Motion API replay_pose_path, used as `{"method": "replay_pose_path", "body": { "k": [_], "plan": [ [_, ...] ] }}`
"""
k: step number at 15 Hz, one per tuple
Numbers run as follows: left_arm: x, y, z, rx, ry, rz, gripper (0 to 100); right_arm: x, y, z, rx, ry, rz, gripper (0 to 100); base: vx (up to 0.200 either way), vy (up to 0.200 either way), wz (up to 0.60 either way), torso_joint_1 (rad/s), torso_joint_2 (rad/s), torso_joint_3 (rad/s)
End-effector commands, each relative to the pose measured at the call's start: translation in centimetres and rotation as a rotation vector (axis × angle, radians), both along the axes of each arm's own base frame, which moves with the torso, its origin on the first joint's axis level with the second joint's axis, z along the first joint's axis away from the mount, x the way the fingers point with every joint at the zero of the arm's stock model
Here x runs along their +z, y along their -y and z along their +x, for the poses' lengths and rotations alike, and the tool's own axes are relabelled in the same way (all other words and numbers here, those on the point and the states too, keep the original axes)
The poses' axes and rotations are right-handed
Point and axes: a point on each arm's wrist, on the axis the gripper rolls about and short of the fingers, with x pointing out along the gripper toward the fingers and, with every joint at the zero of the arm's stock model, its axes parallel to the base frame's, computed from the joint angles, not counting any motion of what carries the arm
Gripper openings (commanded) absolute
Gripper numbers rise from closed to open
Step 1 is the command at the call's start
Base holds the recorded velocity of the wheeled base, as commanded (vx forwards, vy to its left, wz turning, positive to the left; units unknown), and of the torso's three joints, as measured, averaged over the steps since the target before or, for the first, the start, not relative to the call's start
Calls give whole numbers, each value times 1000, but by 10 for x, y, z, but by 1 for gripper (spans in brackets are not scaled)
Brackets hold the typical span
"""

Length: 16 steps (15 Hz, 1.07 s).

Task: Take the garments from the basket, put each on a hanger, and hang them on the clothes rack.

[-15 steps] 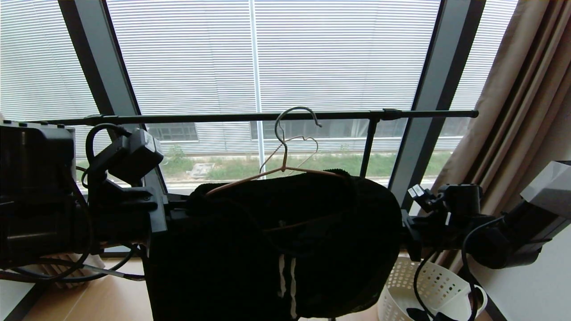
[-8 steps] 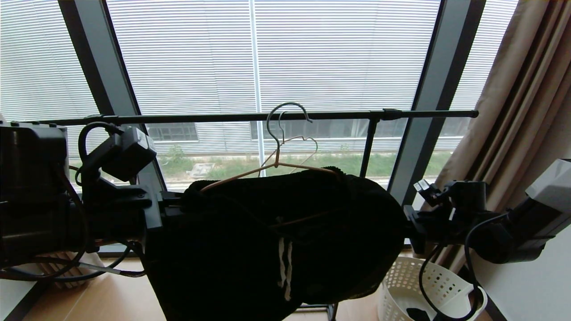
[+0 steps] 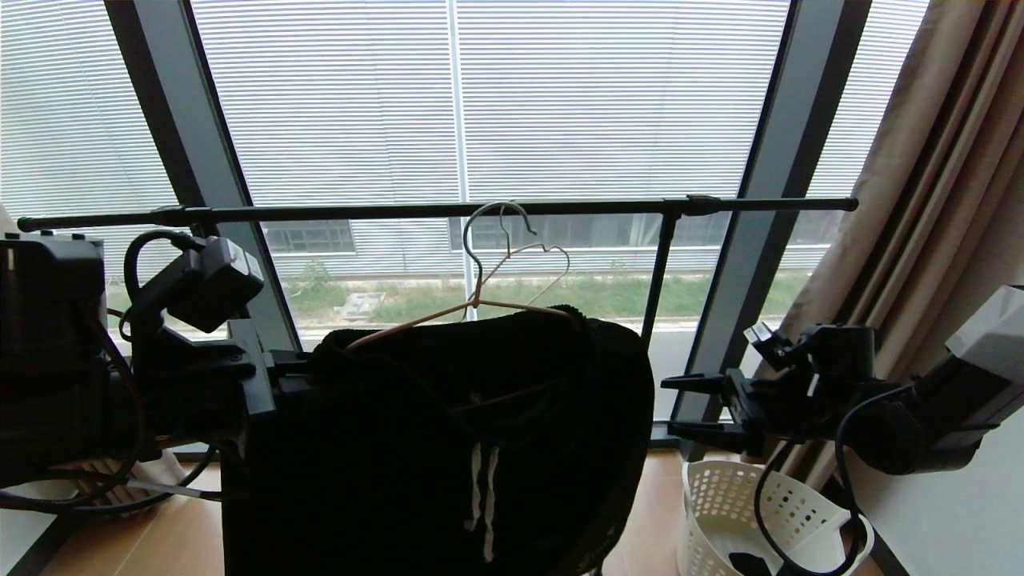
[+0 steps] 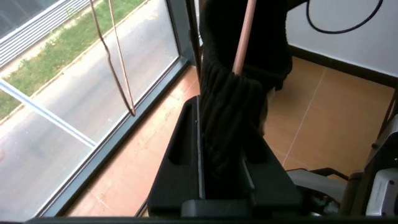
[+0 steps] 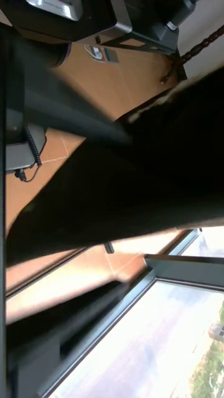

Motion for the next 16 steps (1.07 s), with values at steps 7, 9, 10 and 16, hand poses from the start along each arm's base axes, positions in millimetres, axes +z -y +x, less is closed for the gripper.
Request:
{"method": "replay_pose_path", "body": {
  "k": [7, 9, 10, 16],
  "plan": [
    [-7, -21, -35, 102, -49, -48, 0, 51, -39, -28, -98, 171, -140, 100, 0, 0, 0, 0, 0, 0],
    [-5, -23, -45, 126, -60, -77, 0, 77, -60, -44, -151, 172, -141, 100, 0, 0, 0, 0, 0, 0],
    [-4, -23, -48, 149, -68, -85, 0, 92, -67, -51, -184, 162, -119, 100, 0, 0, 0, 0, 0, 0],
    [0, -1, -35, 296, -129, -88, 0, 143, -106, -66, -509, 167, -62, 100, 0, 0, 0, 0, 0, 0]
  ]
}}
